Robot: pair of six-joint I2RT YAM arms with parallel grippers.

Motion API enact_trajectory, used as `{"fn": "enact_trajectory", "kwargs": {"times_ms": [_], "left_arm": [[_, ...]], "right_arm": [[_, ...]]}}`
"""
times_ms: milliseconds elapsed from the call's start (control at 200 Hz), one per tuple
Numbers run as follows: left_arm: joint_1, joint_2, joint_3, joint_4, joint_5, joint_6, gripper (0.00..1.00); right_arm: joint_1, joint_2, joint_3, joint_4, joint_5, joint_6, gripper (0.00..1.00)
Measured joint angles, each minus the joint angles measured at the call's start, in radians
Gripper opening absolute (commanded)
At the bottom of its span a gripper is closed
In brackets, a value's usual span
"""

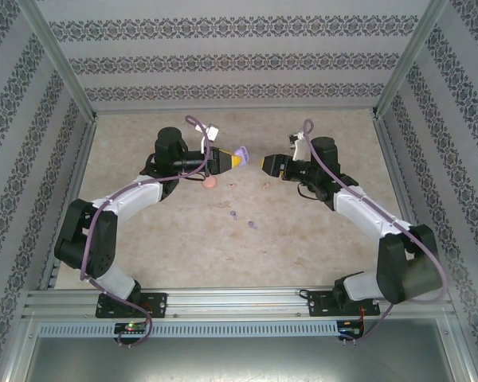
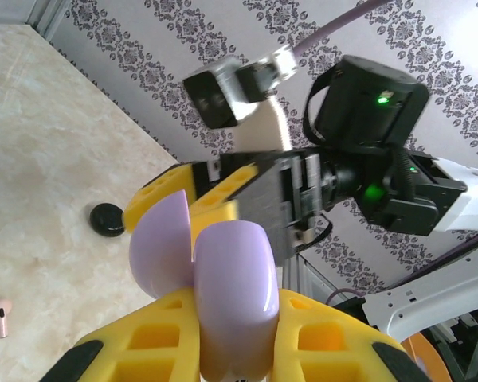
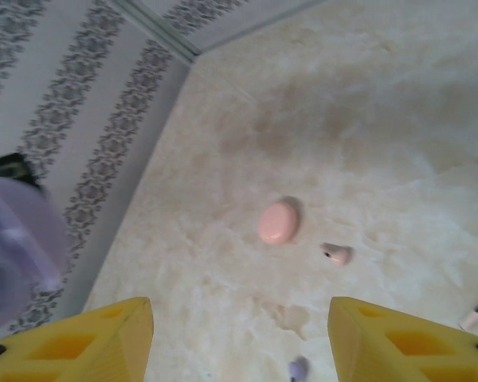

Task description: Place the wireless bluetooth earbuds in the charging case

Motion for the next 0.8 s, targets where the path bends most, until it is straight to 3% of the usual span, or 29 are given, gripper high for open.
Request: {"fn": "enact_trajectory", "kwargs": {"times_ms": [310,799], "left_arm": [[-0.006,0.002,0.001,0.000,0.026,0.000,0.00],[-0.013,0.004,0.011,-0.011,0.026,0.006,0.00]], "right_arm": [[0.025,-0.002,0.081,0.028,-0.126,0.003,0.44],[0.063,0.058,0.112,0.039,-0.156,0.003,0.28]]}}
